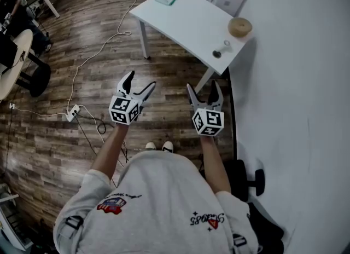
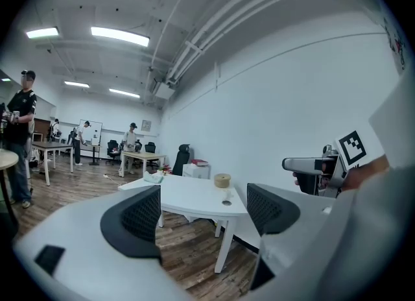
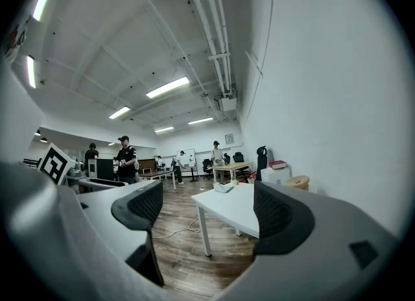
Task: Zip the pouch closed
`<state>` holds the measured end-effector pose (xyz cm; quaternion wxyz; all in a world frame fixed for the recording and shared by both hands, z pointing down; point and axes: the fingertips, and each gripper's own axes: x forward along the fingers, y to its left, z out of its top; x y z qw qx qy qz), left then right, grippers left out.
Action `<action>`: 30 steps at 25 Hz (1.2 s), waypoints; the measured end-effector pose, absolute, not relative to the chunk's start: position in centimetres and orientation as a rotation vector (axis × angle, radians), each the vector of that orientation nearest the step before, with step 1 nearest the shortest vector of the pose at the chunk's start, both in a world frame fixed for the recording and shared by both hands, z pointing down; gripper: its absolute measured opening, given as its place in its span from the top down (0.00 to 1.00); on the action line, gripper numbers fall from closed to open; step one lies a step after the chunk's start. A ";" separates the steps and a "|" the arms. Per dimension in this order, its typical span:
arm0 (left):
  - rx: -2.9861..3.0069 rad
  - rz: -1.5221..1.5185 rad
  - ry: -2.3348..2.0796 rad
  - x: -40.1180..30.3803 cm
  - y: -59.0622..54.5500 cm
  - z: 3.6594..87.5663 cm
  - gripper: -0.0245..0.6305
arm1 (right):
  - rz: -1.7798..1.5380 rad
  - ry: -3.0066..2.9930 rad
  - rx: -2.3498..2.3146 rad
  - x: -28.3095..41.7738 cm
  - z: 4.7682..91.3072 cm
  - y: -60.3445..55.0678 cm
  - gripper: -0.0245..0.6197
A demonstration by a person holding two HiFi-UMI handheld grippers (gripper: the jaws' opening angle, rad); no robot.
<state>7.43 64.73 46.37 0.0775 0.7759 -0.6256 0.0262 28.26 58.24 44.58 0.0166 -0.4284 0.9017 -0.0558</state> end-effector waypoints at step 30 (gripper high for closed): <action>2.351 0.050 -1.820 2.5 49.6 48.8 0.35 | -0.202 2.905 -1.345 21.9 48.5 43.8 0.33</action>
